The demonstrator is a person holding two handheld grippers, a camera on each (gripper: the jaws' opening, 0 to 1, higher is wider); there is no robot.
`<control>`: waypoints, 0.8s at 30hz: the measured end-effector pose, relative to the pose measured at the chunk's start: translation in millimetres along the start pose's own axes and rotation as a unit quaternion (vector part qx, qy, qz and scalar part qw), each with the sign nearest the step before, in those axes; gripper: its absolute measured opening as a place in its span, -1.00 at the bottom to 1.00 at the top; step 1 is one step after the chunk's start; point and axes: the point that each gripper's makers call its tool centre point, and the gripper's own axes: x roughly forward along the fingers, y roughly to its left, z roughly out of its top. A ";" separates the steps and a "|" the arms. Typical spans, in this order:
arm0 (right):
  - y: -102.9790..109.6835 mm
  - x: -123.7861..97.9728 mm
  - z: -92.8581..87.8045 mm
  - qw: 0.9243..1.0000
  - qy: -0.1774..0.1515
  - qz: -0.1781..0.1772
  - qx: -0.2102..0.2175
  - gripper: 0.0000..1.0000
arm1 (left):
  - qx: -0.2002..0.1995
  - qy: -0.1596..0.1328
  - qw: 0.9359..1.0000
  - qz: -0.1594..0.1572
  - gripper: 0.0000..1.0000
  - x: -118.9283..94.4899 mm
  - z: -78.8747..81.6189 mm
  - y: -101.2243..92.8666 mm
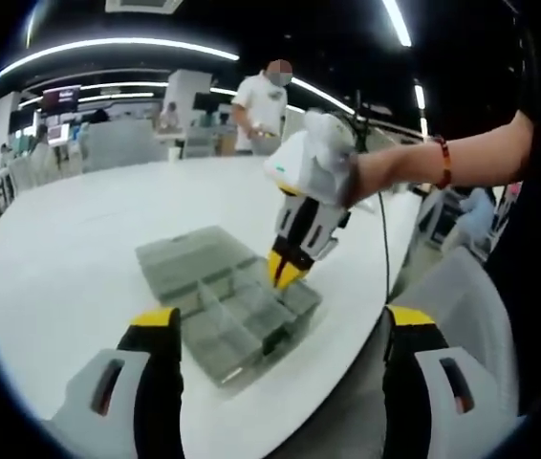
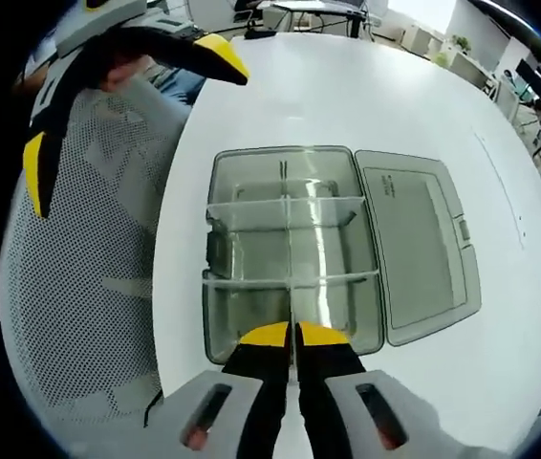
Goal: Insert the divider into the dual guide fixture by aligning both edges with the guide slots and pushing it downward to the bottom, including one-sided entry, uneven engagement, binding, and posture correction.
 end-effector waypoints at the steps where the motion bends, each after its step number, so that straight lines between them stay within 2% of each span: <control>1: 1.4 -0.5 0.1 1.000 -0.004 0.001 0.010 -0.94 | 0.001 0.001 1.000 -0.001 0.71 0.1 0.3 -0.9; 4: -0.3 -5.3 -1.7 1.000 -0.013 -0.020 0.010 -0.93 | 0.004 -0.001 1.000 -0.005 0.71 0.8 2.8 -4.3; 12: -2.9 -21.2 -1.8 0.996 -0.059 -0.042 0.059 -0.85 | 0.013 0.007 1.000 -0.021 0.71 2.8 2.0 -13.8; 19: -8.1 -37.7 -9.4 0.989 -0.085 -0.071 0.098 -0.76 | 0.015 0.005 1.000 -0.027 0.71 4.2 5.1 -17.7; 24: -7.8 -47.7 -19.2 0.983 -0.099 -0.088 0.128 -0.74 | 0.016 0.007 0.999 -0.042 0.71 7.0 5.4 -24.1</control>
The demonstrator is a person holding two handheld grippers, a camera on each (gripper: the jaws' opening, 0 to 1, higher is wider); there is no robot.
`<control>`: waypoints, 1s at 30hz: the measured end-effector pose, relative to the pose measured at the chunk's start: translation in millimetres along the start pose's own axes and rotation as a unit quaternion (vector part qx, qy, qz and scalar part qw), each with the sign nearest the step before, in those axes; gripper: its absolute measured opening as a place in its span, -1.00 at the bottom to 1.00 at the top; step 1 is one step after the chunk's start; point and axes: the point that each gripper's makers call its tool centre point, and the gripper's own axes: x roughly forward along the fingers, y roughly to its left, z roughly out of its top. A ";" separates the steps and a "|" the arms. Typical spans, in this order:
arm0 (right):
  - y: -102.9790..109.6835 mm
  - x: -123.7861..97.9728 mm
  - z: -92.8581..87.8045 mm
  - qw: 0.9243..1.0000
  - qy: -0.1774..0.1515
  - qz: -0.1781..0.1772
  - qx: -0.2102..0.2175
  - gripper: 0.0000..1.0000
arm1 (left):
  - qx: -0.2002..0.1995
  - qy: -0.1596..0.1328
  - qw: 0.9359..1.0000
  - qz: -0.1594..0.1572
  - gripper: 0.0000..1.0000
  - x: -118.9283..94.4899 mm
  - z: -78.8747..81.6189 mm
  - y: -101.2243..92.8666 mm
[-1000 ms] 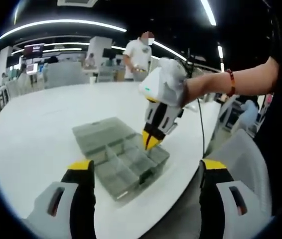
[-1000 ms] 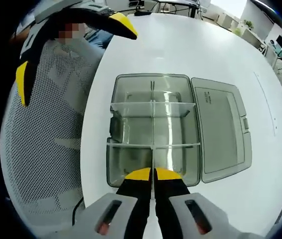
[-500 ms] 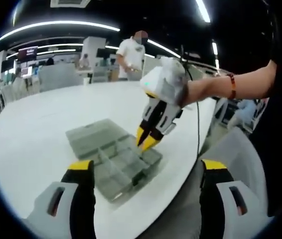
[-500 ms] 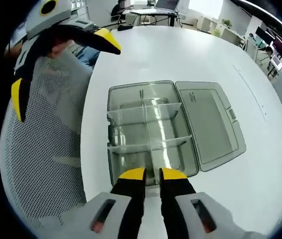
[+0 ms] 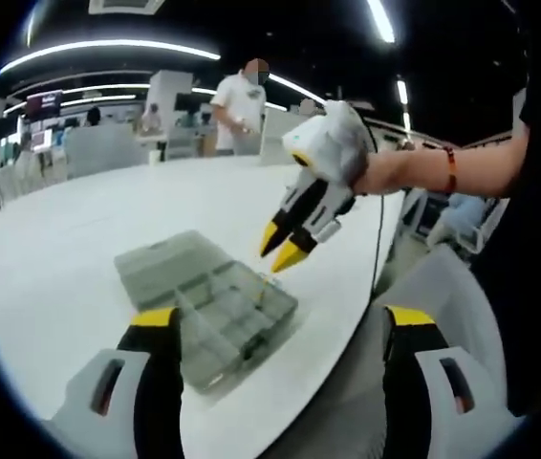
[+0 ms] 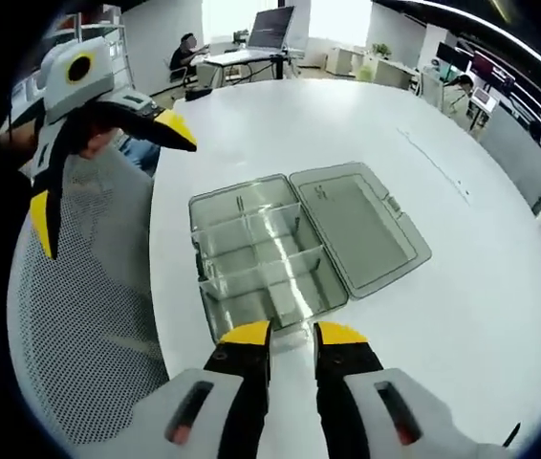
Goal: Insert the divider into the dual guide fixture by aligning both edges with the guide slots and pushing it downward to the bottom, including one-sided entry, uneven engagement, binding, and posture correction.
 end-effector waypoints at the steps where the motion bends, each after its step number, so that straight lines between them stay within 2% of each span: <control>1: 0.1 -0.8 -1.7 1.000 -0.001 -0.001 0.003 -0.74 | 0.001 0.001 1.000 -0.002 0.71 0.5 -0.6 -0.4; 9: 1.0 -0.9 -18.7 1.000 0.009 -0.011 0.021 -0.69 | 0.007 0.003 1.000 -0.013 0.71 4.3 1.3 0.5; 21: 3.8 16.5 -47.7 0.999 0.041 -0.012 0.031 -0.54 | -0.001 0.004 1.000 -0.016 0.70 7.2 2.4 -2.1; 27: 2.9 26.1 -54.1 0.998 0.047 -0.011 0.034 -0.48 | -0.004 0.009 1.000 -0.021 0.70 7.8 -1.0 -6.3; 30: -1.8 29.7 -54.9 0.998 0.042 -0.023 0.038 -0.44 | -0.006 0.015 1.000 -0.023 0.70 8.1 -3.5 -8.9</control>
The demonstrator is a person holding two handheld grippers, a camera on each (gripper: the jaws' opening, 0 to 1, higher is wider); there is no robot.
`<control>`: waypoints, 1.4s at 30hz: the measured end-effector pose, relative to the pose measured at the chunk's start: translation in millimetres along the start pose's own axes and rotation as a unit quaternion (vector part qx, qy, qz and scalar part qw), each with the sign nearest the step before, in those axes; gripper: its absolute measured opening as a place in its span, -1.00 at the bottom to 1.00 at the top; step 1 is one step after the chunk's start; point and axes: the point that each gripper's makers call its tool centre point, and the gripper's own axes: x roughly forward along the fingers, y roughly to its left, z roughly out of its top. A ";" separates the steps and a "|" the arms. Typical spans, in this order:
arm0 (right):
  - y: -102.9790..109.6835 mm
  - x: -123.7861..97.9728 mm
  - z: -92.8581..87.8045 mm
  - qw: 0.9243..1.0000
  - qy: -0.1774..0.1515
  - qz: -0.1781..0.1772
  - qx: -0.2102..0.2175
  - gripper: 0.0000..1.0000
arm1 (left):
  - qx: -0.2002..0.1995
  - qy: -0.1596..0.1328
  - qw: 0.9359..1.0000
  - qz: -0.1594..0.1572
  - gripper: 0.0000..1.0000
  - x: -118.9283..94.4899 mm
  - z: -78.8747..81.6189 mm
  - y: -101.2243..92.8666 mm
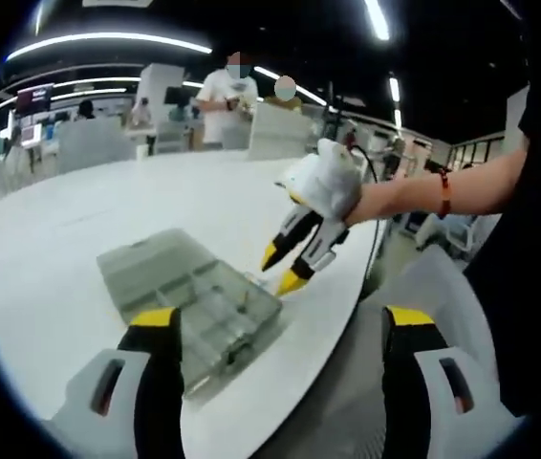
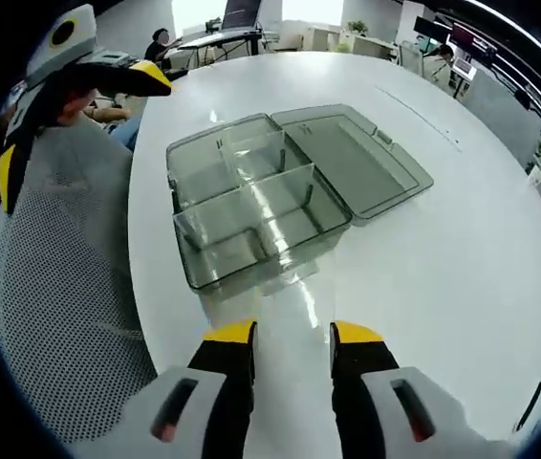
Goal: Insert the divider into the dual guide fixture by aligning both edges with the guide slots and pushing it downward to the bottom, including one-sided entry, uneven engagement, binding, and posture correction.
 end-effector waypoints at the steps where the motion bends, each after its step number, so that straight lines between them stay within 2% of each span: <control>1: -1.5 1.9 -1.1 1.000 0.002 -0.003 0.001 -0.43 | 0.000 0.001 1.000 0.000 0.70 0.1 -0.4 -0.3; 5: -1.5 6.5 -1.7 1.000 0.007 -0.004 -0.005 -0.36 | -0.004 0.002 1.000 0.002 0.70 0.2 -0.7 2.0; 17: -3.9 18.6 0.4 1.000 0.020 -0.004 -0.013 -0.32 | -0.009 0.003 1.000 0.009 0.69 -0.8 -1.0 8.0; 22: -4.4 19.3 2.3 1.000 0.015 -0.004 -0.011 -0.31 | -0.013 0.001 1.000 0.010 0.69 -1.9 -1.7 8.0; 26: -1.1 20.7 0.2 0.999 0.014 0.020 0.031 -0.38 | -0.016 -0.001 1.000 0.011 0.69 -2.2 -2.3 7.9; 28: -3.0 19.8 0.1 1.000 0.007 0.012 0.017 -0.38 | -0.014 0.001 1.000 0.011 0.69 -2.6 -3.4 8.7; 32: -2.8 19.9 0.3 1.000 0.001 0.010 0.025 -0.40 | -0.019 -0.005 1.000 0.011 0.68 -2.6 -1.3 7.8; 42: -1.3 17.6 -2.1 0.999 0.022 0.001 0.027 -0.46 | -0.018 -0.009 1.000 0.009 0.68 -3.5 0.7 8.5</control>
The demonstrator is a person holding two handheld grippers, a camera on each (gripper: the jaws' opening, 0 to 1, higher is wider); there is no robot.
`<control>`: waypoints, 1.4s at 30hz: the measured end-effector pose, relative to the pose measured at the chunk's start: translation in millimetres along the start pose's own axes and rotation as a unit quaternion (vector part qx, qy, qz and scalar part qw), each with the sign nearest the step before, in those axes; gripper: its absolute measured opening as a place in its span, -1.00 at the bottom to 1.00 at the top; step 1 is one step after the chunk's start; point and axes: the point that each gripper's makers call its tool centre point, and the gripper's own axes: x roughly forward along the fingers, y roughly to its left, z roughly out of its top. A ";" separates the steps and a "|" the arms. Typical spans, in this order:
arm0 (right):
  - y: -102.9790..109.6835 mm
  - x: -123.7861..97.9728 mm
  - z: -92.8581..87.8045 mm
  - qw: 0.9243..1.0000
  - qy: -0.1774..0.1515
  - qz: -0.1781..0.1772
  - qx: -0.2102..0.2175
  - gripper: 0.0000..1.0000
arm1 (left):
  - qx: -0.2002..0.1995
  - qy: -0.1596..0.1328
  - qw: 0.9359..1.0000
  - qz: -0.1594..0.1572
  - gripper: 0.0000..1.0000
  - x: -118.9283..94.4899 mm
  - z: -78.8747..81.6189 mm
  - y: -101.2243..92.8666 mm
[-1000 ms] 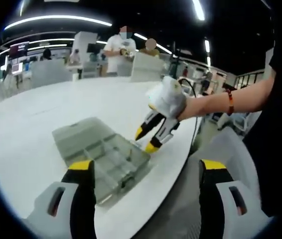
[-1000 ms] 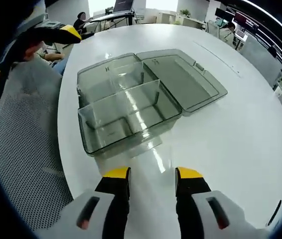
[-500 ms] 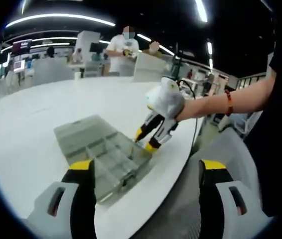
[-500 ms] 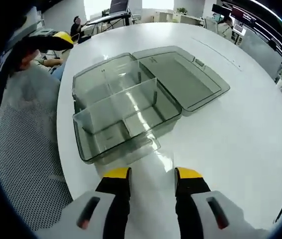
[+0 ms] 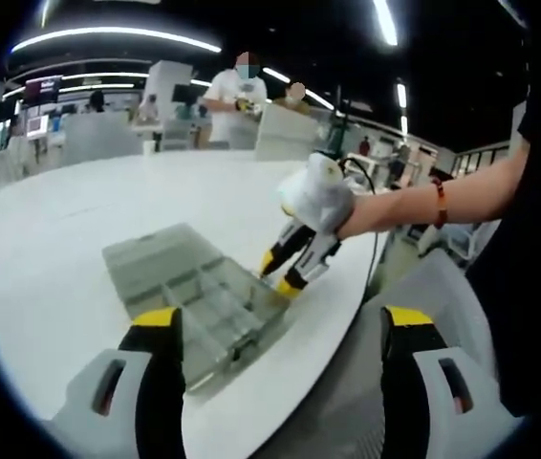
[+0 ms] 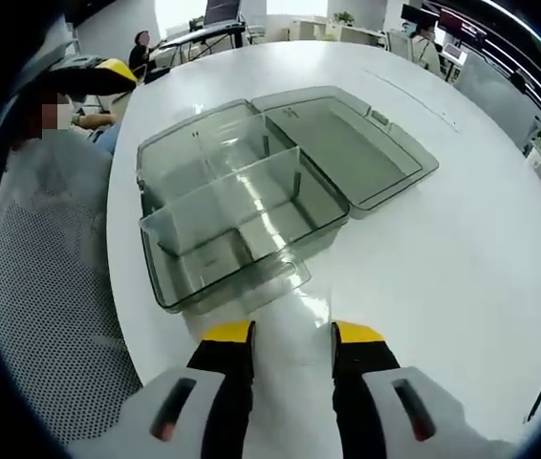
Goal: Insert the divider into the dual guide fixture by aligning both edges with the guide slots and pushing it downward to the bottom, including one-sided entry, uneven engagement, binding, and posture correction.
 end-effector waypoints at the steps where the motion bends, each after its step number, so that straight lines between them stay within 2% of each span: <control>1: 0.2 -0.5 -0.8 1.000 0.000 -0.002 0.000 -0.46 | 0.000 0.000 1.000 0.000 0.68 -0.2 0.0 0.4; 7: -0.9 -5.0 -7.1 1.000 0.008 -0.012 -0.006 -0.46 | 0.001 -0.001 1.000 -0.002 0.68 -0.3 -0.6 0.0; 16: -8.2 -15.6 -9.3 0.999 -0.011 -0.034 0.035 -0.46 | 0.002 -0.003 1.000 -0.006 0.67 1.8 1.1 -0.3; 19: -10.5 -18.5 -9.9 0.998 -0.015 -0.043 0.035 -0.46 | -0.001 -0.006 1.000 -0.006 0.67 2.5 2.3 -0.4; 28: -22.6 -28.7 -5.3 0.995 -0.037 -0.073 0.059 -0.46 | -0.007 -0.004 1.000 -0.015 0.65 5.8 2.2 -2.6; 38: -31.8 -47.8 6.1 0.989 -0.070 -0.107 0.076 -0.46 | -0.023 -0.019 1.000 -0.003 0.63 8.5 8.8 -1.6; 42: -29.7 -52.8 11.5 0.987 -0.086 -0.108 0.081 -0.46 | -0.025 -0.022 0.999 -0.002 0.63 9.2 9.0 -2.2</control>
